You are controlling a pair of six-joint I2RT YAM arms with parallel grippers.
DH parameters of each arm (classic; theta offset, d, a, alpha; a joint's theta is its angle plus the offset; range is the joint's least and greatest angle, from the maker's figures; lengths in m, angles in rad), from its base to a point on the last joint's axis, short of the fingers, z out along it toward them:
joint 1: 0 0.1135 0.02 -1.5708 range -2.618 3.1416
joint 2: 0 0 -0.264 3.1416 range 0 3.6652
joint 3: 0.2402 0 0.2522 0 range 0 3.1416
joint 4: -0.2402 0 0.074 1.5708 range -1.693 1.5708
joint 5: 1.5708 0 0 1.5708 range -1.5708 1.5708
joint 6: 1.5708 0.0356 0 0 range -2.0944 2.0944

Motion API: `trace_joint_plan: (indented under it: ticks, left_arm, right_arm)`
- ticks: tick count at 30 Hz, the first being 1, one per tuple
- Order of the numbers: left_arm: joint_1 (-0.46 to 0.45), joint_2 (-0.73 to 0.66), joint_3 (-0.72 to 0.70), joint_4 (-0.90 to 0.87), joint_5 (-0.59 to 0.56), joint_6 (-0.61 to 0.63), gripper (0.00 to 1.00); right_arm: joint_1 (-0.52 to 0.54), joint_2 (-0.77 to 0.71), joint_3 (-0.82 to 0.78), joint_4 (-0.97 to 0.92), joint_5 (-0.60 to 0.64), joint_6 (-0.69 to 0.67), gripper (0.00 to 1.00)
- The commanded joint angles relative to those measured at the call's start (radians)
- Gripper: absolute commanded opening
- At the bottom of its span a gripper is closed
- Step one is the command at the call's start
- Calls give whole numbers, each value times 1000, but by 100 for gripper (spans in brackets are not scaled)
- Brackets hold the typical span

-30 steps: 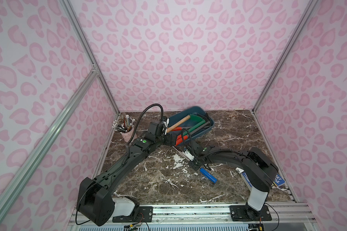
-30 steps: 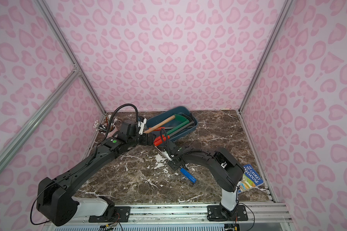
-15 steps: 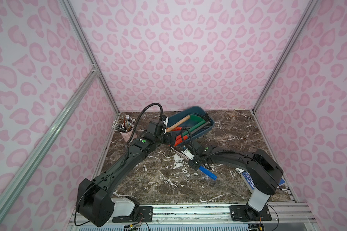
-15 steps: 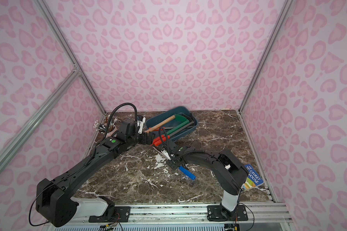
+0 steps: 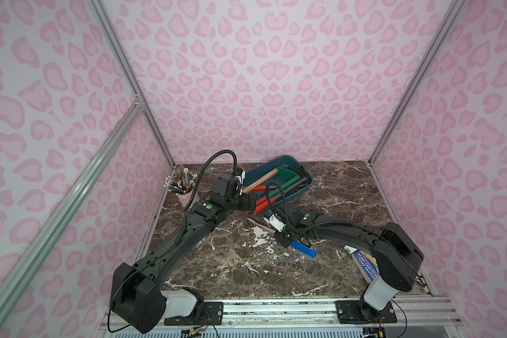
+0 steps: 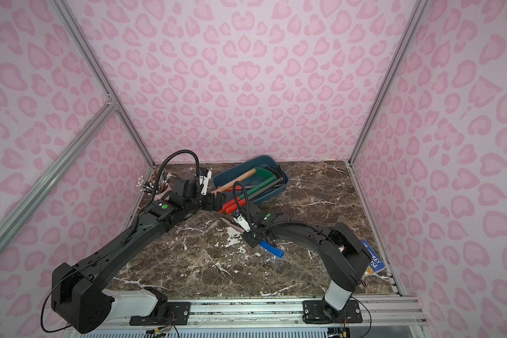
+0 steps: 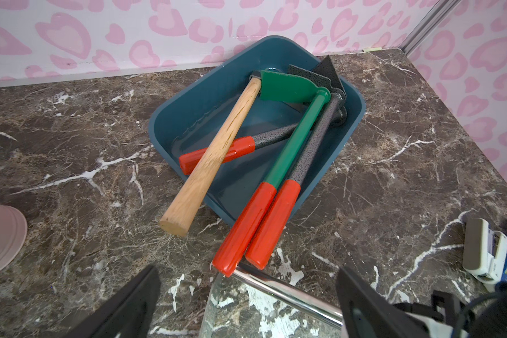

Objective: Put the small hoe into the storage box
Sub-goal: Pick up the hoe from the center of the board, then place the hoe in the storage box.

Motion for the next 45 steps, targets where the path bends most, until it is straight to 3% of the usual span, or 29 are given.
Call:
trace_joint_plan:
  ticks: [1, 32, 45]
  left_arm:
    - [4, -11, 5, 23, -11, -7, 97]
    - [41, -72, 15, -3, -21, -8, 97]
    - [46, -70, 27, -9, -13, -2, 97]
  right_arm:
    - [0, -23, 28, 5, -30, 19, 0]
    - [-81, -132, 94, 49, -292, 71, 0]
    - [-122, -151, 107, 98, -259, 151, 0]
